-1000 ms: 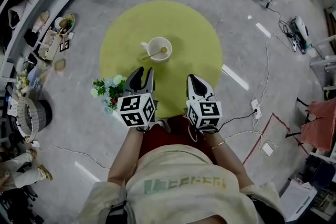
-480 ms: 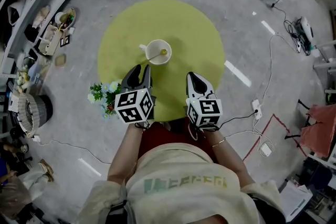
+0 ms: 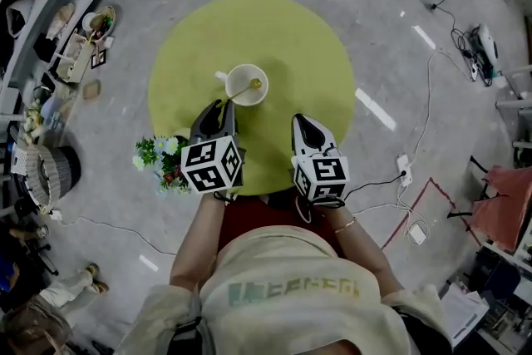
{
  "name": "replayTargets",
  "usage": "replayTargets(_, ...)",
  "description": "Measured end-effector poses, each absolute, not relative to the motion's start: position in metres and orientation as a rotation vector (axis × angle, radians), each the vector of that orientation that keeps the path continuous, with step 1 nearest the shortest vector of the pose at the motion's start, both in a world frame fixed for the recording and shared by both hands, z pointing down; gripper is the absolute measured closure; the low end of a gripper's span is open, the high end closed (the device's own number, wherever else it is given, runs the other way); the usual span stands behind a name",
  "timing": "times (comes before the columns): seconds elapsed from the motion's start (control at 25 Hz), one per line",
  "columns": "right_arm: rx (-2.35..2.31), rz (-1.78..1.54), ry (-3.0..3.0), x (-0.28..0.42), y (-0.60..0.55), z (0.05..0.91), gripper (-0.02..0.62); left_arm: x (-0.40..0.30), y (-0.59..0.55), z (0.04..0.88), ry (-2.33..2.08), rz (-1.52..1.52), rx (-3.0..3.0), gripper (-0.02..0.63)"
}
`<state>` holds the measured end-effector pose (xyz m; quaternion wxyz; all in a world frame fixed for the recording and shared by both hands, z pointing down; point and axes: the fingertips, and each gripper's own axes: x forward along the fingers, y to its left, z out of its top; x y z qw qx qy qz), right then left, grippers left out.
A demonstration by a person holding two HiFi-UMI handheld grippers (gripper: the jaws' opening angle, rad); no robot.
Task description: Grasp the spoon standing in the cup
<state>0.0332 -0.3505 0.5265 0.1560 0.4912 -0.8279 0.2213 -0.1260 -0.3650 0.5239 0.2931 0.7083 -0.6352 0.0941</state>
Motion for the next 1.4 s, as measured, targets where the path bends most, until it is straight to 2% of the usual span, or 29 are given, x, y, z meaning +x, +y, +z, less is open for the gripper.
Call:
replayTargets(0.28,1.406,0.644,-2.358,0.031,-0.356,0.532,0.558,-0.133,-0.373,0.527,-1.712,0.252,1.877,0.554)
replayTargets(1.4,1.422,0.599,-2.375,0.035,-0.325,0.518,0.558,-0.122,-0.354,0.482,-1.751,0.13,1.976,0.578)
